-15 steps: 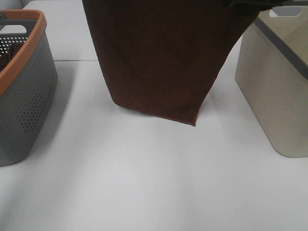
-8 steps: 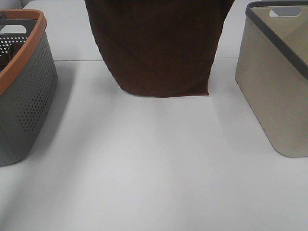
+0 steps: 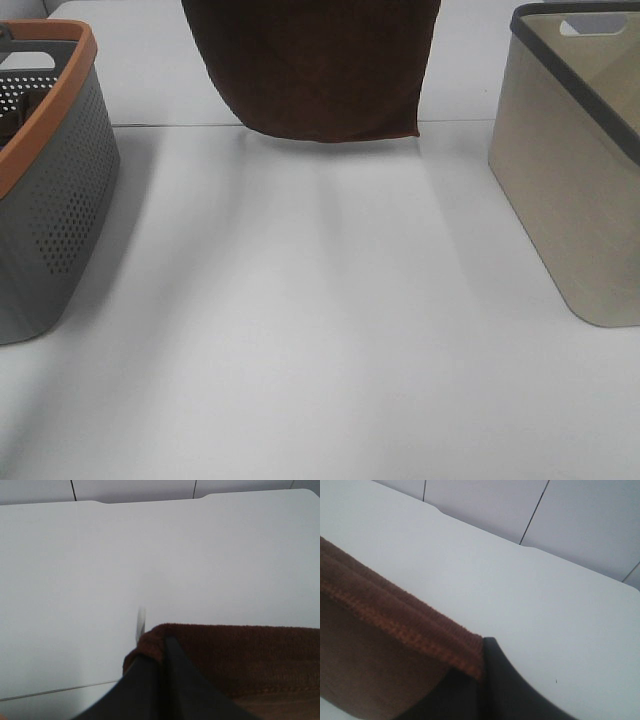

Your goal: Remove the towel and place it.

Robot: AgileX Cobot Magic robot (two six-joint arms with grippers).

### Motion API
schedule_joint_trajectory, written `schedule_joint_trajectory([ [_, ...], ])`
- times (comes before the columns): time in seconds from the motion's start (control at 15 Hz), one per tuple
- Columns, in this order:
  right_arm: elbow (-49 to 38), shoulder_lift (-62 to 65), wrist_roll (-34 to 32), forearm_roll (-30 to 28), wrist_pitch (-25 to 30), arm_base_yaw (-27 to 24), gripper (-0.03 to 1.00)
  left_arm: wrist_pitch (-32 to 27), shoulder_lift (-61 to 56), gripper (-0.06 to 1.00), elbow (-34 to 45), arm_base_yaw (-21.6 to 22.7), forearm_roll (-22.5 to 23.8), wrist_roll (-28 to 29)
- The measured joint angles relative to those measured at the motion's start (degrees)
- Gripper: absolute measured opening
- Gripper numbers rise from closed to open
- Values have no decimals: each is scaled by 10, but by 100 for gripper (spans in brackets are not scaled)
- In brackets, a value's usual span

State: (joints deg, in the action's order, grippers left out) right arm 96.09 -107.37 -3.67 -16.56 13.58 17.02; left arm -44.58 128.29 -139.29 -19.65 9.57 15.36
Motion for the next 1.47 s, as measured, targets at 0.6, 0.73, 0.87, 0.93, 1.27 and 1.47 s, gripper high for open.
schedule_joint_trajectory([
  [0.6, 0, -28, -6, 85, 184, 3, 0, -201, 30, 0, 22, -8, -27, -30],
  [0.73, -7, -28, -6, 101, 206, 3, 0, -232, 30, 0, 22, -8, -36, -32],
  [0.87, -41, -28, -6, 117, 219, 3, 0, -239, 34, 0, 28, -8, -50, -34],
  [0.93, -49, -28, -6, 117, 221, 3, 0, -242, 37, 0, 39, -7, -65, -36],
  [1.27, -92, -28, -6, 125, 264, 2, 0, -242, 41, 0, 131, -8, -112, -45],
  [1.47, -93, -28, 10, 138, 313, 2, 0, -242, 29, 0, 169, -15, -115, -45],
])
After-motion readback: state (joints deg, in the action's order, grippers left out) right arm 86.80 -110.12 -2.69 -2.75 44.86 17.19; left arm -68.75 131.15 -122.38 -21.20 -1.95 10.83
